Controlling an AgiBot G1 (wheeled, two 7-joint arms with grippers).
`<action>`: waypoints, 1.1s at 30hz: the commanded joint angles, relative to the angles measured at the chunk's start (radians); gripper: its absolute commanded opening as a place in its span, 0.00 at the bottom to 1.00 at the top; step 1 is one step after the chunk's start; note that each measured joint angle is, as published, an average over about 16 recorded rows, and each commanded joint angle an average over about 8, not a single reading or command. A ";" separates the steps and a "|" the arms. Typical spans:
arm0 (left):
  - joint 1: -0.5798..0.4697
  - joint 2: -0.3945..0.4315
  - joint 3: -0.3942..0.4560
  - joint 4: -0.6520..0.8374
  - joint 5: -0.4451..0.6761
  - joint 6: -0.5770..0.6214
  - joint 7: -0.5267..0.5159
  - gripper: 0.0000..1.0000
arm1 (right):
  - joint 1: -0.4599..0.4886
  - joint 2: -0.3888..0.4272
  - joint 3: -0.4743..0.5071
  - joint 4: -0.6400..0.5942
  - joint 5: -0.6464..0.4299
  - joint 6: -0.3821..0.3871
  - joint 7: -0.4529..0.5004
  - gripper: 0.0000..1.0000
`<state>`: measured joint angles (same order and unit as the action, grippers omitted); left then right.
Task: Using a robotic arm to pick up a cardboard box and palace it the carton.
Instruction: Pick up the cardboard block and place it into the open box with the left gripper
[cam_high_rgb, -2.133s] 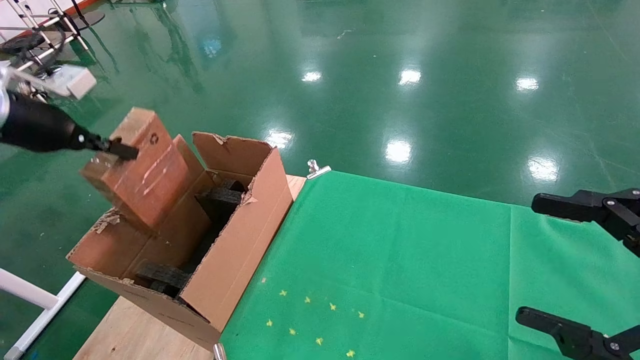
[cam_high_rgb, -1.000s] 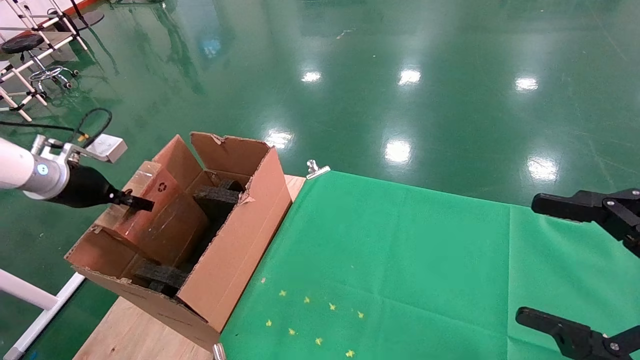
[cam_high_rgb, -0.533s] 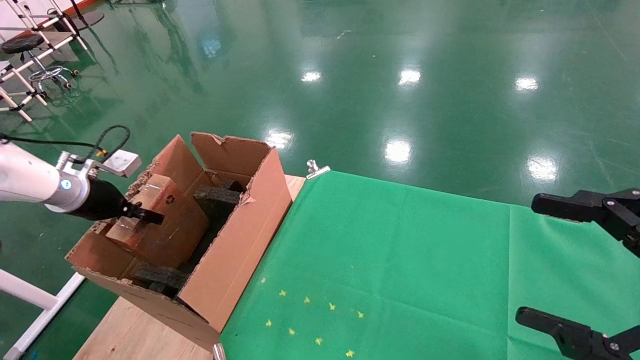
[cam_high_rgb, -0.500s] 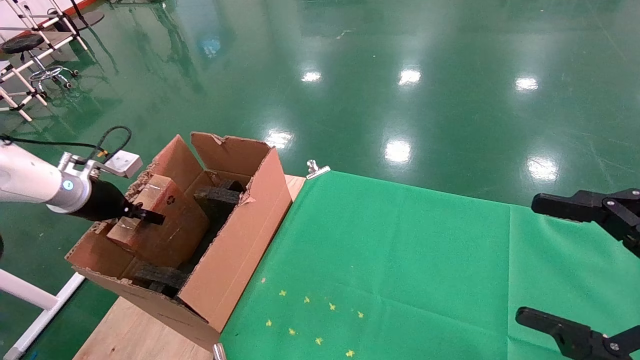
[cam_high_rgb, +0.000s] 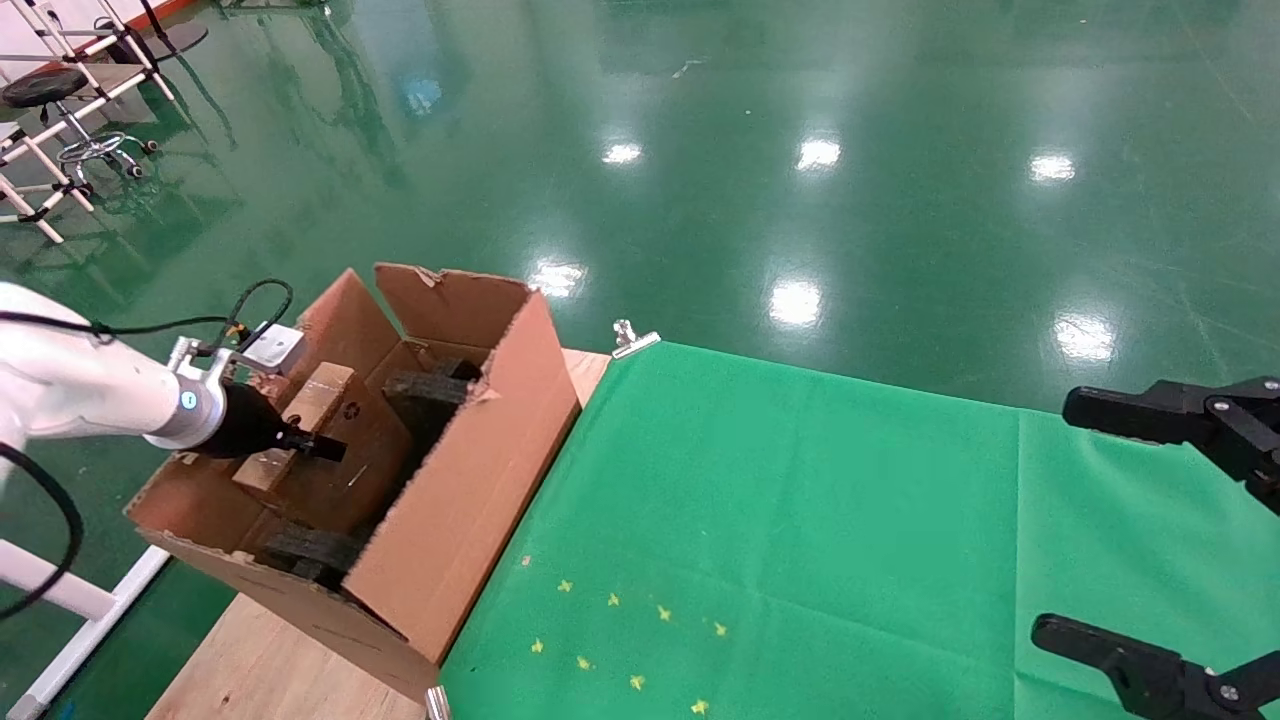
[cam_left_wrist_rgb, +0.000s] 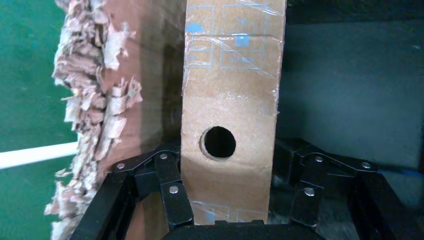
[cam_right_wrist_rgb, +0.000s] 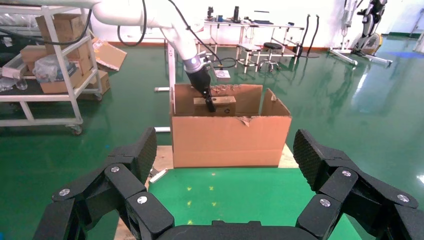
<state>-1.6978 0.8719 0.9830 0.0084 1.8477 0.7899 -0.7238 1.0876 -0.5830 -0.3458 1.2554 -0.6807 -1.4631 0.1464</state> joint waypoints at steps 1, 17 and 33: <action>0.020 0.006 -0.002 0.000 -0.003 -0.044 -0.007 0.00 | 0.000 0.000 0.000 0.000 0.000 0.000 0.000 1.00; 0.090 0.034 -0.015 -0.003 -0.022 -0.078 -0.020 0.00 | 0.000 0.000 0.000 0.000 0.000 0.000 0.000 1.00; 0.140 0.059 -0.023 -0.003 -0.032 -0.118 -0.036 1.00 | 0.000 0.000 0.000 0.000 0.000 0.000 0.000 1.00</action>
<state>-1.5614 0.9295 0.9606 0.0063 1.8161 0.6760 -0.7586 1.0875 -0.5829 -0.3460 1.2552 -0.6805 -1.4627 0.1462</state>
